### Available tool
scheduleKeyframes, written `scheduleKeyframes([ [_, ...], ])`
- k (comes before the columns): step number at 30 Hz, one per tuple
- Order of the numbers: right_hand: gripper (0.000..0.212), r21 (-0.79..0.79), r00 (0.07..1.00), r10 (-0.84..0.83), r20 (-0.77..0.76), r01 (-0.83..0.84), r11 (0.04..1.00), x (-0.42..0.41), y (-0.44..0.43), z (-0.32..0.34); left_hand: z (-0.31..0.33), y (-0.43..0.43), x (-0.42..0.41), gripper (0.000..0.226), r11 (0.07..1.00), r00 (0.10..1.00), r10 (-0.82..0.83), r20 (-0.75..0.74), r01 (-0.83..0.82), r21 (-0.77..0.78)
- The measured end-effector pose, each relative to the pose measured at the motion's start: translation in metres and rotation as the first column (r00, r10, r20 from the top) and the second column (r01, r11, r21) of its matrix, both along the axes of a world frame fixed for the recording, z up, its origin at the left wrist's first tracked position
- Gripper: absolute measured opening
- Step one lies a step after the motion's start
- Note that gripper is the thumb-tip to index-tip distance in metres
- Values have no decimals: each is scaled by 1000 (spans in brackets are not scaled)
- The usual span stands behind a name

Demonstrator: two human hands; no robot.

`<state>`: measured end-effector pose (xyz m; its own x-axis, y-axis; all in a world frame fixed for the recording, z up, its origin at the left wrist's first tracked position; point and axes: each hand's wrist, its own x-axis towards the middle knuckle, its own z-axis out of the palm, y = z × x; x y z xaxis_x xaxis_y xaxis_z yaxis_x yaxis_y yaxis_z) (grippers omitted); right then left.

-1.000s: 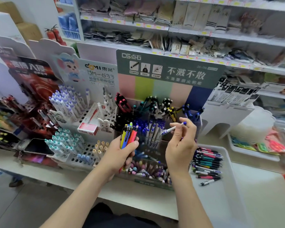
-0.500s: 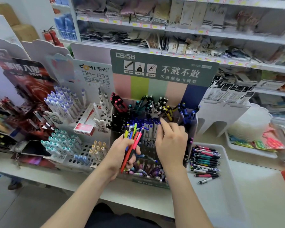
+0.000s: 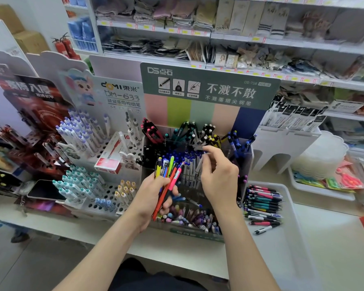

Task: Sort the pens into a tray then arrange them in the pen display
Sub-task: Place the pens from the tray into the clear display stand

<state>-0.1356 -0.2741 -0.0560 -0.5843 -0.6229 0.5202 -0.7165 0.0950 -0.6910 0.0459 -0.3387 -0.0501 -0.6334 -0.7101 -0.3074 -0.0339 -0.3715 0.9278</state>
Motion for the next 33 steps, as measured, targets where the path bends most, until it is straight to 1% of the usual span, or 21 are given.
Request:
scheduleKeyframes([
  [2,21,20,1000,6,-11,-6,1000,1,1,0,0,0,0,18,1000,1000,2,-2,-2,0],
  [3,21,45,999,-7,-48,9,999,-1,0,1,1,0,0,18,1000,1000,2,0,-2,0],
  [5,21,94,986,-83,-143,97,991,-7,-3,1,1,-1,0,18,1000,1000,2,1,-2,-4],
  [7,19,150,979,-123,-162,148,978,-11,-5,1,2,-1,0,19,1000,1000,-4,0,4,-11],
  [10,13,293,981,45,-190,13,956,-6,-3,-1,5,-2,1,19,1000,1000,3,-2,-3,-11],
  [11,11,307,979,58,-196,5,952,-6,-2,-2,5,-2,1,19,1000,1000,9,2,-9,-11],
  [14,13,265,974,-55,-219,114,957,-10,0,0,6,-2,1,18,1000,1000,9,4,-9,-12],
  [16,14,302,966,-33,-256,112,947,-10,0,0,5,-1,1,18,1000,1000,7,7,-7,-11],
  [17,15,318,954,-42,-295,140,938,-10,0,-1,5,-1,1,19,1000,1000,6,12,-6,-11],
  [19,16,301,933,-116,-341,225,926,-11,1,-2,3,0,2,23,1000,1000,3,21,-3,-14],
  [20,16,292,936,-124,-330,226,929,-11,2,-2,3,1,1,25,1000,1000,2,26,-2,-16],
  [22,18,307,947,-73,-311,174,936,-8,2,-2,3,2,1,29,1000,999,6,39,-5,-19],
  [24,21,303,942,-108,-317,209,930,-3,4,-2,4,4,1,30,1000,999,9,40,-8,-16],
  [26,24,202,962,-162,-222,208,957,3,10,2,3,6,1,30,1000,999,6,37,-6,-22],
  [27,25,129,981,-152,-120,167,977,10,14,5,3,6,1,30,1000,999,3,37,-2,-26],
  [28,25,82,993,-114,19,112,990,18,17,7,2,7,1,29,1000,999,-1,36,2,-30],
  [29,24,77,983,-56,175,43,996,28,19,9,2,7,2,27,999,1000,-5,31,6,-31],
  [30,23,104,944,4,329,-40,994,36,20,10,2,8,2,25,999,1000,-13,24,13,-34],
  [31,20,124,881,61,470,-134,983,43,20,8,2,9,2,24,999,1000,-22,19,23,-43],
  [32,17,113,809,109,578,-212,971,48,21,5,2,9,3,23,998,999,-30,24,31,-57],
  [33,17,77,747,142,650,-251,965,51,22,2,2,10,3,22,997,999,-34,36,37,-72],
])
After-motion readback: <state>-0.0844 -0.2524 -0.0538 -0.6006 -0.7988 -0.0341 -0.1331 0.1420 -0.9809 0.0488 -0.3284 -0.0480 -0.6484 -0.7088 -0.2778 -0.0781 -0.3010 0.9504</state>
